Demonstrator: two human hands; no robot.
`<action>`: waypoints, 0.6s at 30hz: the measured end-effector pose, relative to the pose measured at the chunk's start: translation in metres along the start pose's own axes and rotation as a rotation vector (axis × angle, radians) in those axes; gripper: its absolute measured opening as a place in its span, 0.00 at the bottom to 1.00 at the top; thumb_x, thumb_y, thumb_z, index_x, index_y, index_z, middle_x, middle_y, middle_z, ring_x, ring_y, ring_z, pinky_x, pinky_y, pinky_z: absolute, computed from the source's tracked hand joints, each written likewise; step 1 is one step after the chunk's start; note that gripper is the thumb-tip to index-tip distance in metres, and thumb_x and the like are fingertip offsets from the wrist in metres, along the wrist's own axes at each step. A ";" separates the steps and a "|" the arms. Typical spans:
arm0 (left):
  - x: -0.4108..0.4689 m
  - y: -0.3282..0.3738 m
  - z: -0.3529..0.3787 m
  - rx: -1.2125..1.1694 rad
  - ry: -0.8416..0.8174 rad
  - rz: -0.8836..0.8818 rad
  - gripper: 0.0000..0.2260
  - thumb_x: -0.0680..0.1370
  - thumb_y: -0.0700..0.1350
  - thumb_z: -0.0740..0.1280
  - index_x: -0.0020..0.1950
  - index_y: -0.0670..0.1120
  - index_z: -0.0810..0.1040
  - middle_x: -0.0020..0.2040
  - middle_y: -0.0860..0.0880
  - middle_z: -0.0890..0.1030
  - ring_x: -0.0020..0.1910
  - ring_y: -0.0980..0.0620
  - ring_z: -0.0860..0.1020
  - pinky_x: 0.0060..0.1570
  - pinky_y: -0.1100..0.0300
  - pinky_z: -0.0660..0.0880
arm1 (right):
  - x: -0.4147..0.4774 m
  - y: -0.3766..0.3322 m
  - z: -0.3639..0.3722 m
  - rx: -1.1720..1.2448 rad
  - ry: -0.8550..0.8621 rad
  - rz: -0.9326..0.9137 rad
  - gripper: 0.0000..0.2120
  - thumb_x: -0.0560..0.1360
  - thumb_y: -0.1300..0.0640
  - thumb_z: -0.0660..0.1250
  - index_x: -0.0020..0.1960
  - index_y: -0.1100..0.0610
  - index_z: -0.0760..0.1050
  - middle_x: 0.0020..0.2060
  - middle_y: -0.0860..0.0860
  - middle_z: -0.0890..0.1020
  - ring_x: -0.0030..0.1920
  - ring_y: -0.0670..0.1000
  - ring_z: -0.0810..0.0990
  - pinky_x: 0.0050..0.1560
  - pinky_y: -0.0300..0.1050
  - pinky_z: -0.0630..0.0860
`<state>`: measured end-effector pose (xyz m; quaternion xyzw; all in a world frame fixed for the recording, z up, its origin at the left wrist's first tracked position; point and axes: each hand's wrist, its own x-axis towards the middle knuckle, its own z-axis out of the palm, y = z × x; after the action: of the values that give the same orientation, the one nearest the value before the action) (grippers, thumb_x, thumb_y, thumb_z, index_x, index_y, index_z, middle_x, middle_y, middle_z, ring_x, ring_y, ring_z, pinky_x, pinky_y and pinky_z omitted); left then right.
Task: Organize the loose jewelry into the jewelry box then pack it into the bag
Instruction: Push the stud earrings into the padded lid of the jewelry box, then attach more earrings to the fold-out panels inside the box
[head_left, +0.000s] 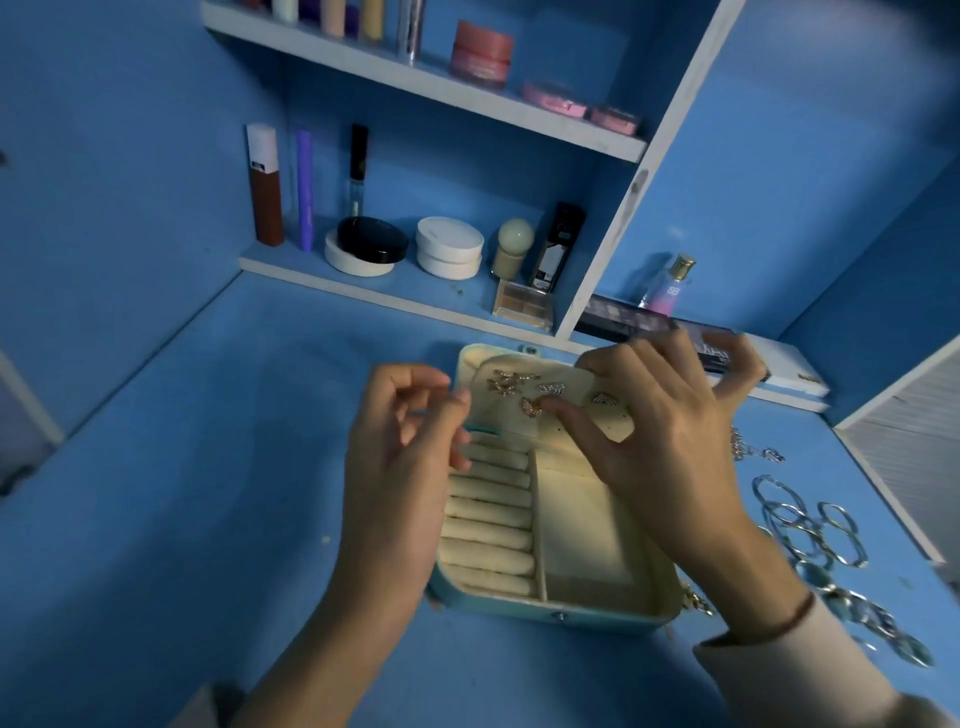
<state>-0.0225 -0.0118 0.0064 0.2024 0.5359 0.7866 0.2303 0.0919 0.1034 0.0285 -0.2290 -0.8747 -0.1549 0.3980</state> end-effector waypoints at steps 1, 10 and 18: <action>-0.010 0.003 0.000 -0.129 -0.039 -0.169 0.06 0.75 0.35 0.65 0.43 0.45 0.73 0.34 0.51 0.78 0.32 0.53 0.77 0.31 0.62 0.75 | -0.002 -0.001 -0.001 -0.012 0.018 -0.018 0.12 0.72 0.47 0.71 0.44 0.55 0.76 0.37 0.47 0.78 0.46 0.51 0.73 0.58 0.55 0.57; -0.022 0.016 -0.002 -0.524 -0.212 -0.701 0.17 0.67 0.40 0.63 0.55 0.42 0.74 0.51 0.33 0.82 0.56 0.39 0.80 0.60 0.48 0.72 | -0.028 -0.012 -0.003 -0.096 0.113 -0.075 0.09 0.75 0.51 0.68 0.45 0.52 0.69 0.36 0.48 0.78 0.45 0.52 0.72 0.57 0.56 0.59; -0.029 0.014 -0.004 -0.497 -0.262 -0.678 0.09 0.63 0.39 0.63 0.34 0.44 0.83 0.48 0.37 0.82 0.59 0.40 0.78 0.60 0.49 0.73 | -0.041 -0.020 -0.003 -0.144 0.105 -0.059 0.07 0.74 0.54 0.68 0.44 0.54 0.70 0.36 0.50 0.78 0.45 0.53 0.72 0.56 0.56 0.62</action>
<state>-0.0030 -0.0364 0.0159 0.0516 0.3328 0.7393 0.5831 0.1076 0.0739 -0.0027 -0.2226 -0.8456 -0.2408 0.4213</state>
